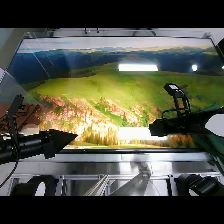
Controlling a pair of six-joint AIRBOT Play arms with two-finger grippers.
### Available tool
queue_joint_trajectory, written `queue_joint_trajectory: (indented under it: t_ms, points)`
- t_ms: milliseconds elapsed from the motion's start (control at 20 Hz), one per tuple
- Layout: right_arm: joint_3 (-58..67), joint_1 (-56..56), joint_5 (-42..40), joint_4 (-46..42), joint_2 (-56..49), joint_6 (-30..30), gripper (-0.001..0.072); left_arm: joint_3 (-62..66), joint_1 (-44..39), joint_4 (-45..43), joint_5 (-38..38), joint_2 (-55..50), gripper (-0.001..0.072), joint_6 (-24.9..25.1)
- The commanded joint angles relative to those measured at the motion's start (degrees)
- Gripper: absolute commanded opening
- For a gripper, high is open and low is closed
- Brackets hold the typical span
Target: Fold the shirts.
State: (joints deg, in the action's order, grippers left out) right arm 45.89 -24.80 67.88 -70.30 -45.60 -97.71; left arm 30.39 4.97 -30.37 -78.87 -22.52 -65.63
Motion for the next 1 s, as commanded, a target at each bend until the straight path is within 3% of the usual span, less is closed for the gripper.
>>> queue_joint_trajectory:
  t_ms: [0,200,300,350,400,450,500,700,950]
  points:
    - [0.0,0.0,0.0,0.0,0.1,0.0,0.0016,0.0,0.0,0.0,0.0,0.0,0.003,0.0]
    - [0.0,0.0,0.0,0.0,0.1,0.0,0.0016,2.0,0.4,-1.5,1.2,-0.2,0.0029,-1.3]
    - [0.0,0.0,0.0,0.0,0.1,0.0,0.0016,10.0,3.7,-11.3,1.4,-3.3,0.0031,-6.7]
    - [0.0,0.0,0.0,0.0,0.1,0.0,0.0015,15.2,6.4,-18.2,1.3,-5.9,0.0081,-10.1]
    - [0.0,0.0,0.0,0.0,0.1,0.0,0.0016,21.1,10.3,-24.8,1.3,-9.1,0.0329,-14.1]
    - [0.0,0.0,0.0,0.0,0.1,0.0,0.0016,26.4,14.6,-29.1,1.2,-12.5,0.0423,-16.4]
    - [0.0,0.0,0.0,0.0,0.1,0.0,0.0016,31.8,19.8,-31.8,0.8,-16.4,0.072,-17.4]
    - [0.0,0.0,0.0,0.0,0.1,0.0,0.0016,45.0,37.5,-34.0,1.2,-33.0,0.0714,-25.6]
    - [0.0,0.0,0.0,0.0,-0.1,0.0,0.0016,53.8,46.9,-37.6,1.3,-50.8,0.0712,-18.9]
